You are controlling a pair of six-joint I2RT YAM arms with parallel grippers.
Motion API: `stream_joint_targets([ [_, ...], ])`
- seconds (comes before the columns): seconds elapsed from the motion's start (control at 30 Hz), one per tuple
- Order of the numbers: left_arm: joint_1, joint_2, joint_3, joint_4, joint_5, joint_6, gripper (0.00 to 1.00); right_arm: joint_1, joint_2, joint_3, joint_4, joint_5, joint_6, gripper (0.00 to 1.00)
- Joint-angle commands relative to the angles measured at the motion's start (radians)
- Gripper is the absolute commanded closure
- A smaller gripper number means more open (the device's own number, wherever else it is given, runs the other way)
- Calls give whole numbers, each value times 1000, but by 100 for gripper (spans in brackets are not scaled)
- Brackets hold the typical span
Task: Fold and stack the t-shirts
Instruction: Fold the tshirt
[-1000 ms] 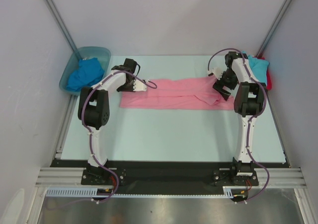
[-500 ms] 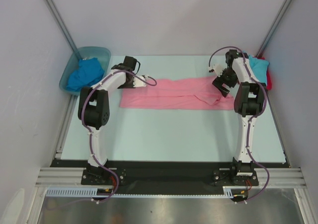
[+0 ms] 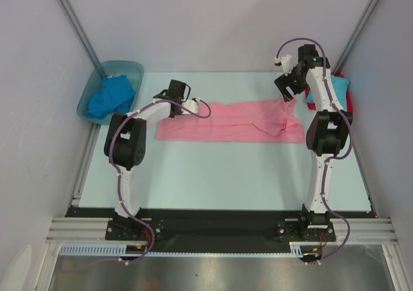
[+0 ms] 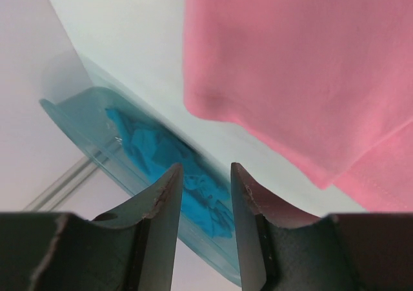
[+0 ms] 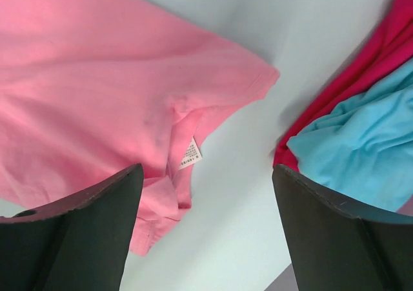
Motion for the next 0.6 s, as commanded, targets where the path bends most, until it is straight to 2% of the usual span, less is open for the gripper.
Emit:
stream_joint_targets([
  [0.0, -16, -10, 43, 75, -2, -4, 59, 11, -68, 37, 47, 3, 22, 13],
  [0.07, -18, 18, 61, 107, -5, -15, 59, 12, -58, 12, 113, 17, 58, 16],
  [0.13, -22, 44, 66, 152, -10, -18, 60, 15, -10, 15, 147, 27, 105, 28],
  [0.17, -24, 50, 64, 172, -11, -20, 60, 15, 8, 32, 153, 41, 118, 37],
  [0.2, -24, 58, 64, 195, -14, -20, 62, 15, 42, 37, 156, 50, 125, 58],
  [0.27, -30, 78, 77, 197, -13, -26, 62, 49, 63, 54, 171, 75, 127, 74],
  [0.3, -31, 79, 80, 198, -10, -27, 62, 54, 74, 58, 177, 84, 125, 85],
  [0.4, -33, 81, 83, 195, 10, -24, 66, 66, 94, 80, 210, 104, 124, 92],
  [0.57, -31, 88, 95, 181, 36, -37, 71, 66, 139, 107, 227, 118, 121, 92],
])
